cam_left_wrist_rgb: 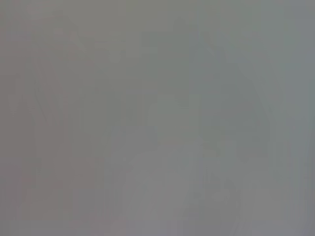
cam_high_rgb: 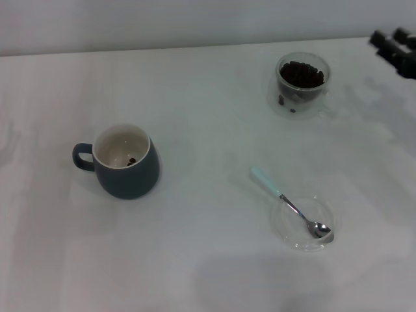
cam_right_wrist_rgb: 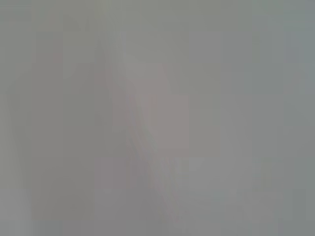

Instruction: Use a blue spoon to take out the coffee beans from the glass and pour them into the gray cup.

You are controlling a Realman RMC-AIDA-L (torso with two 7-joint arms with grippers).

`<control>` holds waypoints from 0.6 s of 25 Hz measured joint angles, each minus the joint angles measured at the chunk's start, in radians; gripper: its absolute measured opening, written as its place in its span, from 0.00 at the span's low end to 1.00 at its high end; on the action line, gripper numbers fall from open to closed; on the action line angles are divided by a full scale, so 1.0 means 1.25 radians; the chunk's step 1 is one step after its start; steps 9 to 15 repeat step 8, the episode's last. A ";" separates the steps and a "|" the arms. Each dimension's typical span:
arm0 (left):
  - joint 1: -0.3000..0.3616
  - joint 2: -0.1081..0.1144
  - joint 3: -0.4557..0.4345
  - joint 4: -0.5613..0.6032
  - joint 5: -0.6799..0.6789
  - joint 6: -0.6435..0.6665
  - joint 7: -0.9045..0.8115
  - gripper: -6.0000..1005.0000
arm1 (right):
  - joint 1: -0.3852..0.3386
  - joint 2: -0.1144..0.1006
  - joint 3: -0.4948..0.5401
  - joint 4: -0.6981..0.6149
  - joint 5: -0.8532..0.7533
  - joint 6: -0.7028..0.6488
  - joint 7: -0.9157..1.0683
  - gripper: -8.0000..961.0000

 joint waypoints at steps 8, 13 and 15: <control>-0.004 -0.001 0.000 0.004 -0.006 -0.001 -0.004 0.89 | 0.054 0.011 0.095 0.194 0.218 -0.032 -0.446 0.68; -0.004 -0.001 0.000 0.004 -0.006 -0.001 -0.004 0.89 | 0.054 0.011 0.095 0.194 0.218 -0.032 -0.446 0.68; -0.004 -0.001 0.000 0.004 -0.006 -0.001 -0.004 0.89 | 0.054 0.011 0.095 0.194 0.218 -0.032 -0.446 0.68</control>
